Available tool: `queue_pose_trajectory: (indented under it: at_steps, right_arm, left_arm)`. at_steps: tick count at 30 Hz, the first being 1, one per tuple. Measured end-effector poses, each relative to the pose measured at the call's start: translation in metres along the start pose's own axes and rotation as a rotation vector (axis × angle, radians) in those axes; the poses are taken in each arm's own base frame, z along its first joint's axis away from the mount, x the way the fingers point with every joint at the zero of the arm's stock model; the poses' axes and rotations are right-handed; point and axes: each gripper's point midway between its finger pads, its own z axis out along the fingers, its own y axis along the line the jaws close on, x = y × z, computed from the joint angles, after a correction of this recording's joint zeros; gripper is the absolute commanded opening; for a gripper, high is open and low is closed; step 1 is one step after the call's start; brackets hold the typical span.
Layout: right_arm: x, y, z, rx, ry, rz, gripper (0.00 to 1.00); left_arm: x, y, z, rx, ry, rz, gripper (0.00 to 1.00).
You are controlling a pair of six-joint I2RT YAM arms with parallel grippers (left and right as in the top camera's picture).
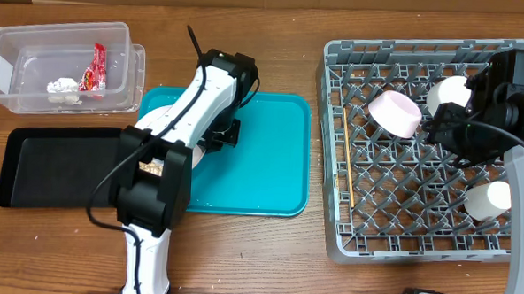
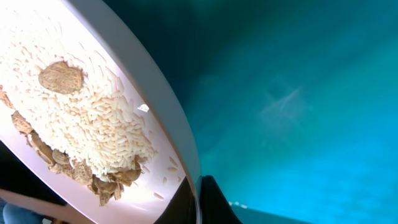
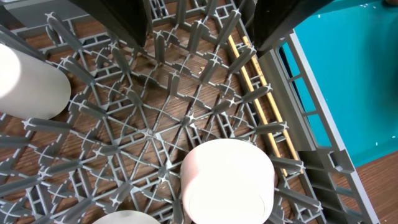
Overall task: Sort waste into correct bins and load items into the dishwasher
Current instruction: 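Lift the plate left over the black tray and tilt it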
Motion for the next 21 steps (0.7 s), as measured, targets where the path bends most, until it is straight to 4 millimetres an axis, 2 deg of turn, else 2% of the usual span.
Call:
queue_pose_trajectory:
  at_steps: [11, 16, 21]
  right_arm:
    - [0.000, 0.000, 0.000, 0.001, 0.001, 0.000, 0.57]
    - [0.000, 0.000, 0.000, 0.000, 0.002, 0.000, 0.57]
    - [0.002, -0.001, 0.000, 0.002, 0.009, 0.000, 0.57]
  left_arm:
    - [0.018, 0.031, -0.062, 0.100, -0.148, -0.083, 0.04]
    - [0.027, 0.057, -0.061, 0.157, -0.161, -0.142, 0.04]
    - [0.032, 0.083, -0.044, 0.241, -0.138, -0.192, 0.04]
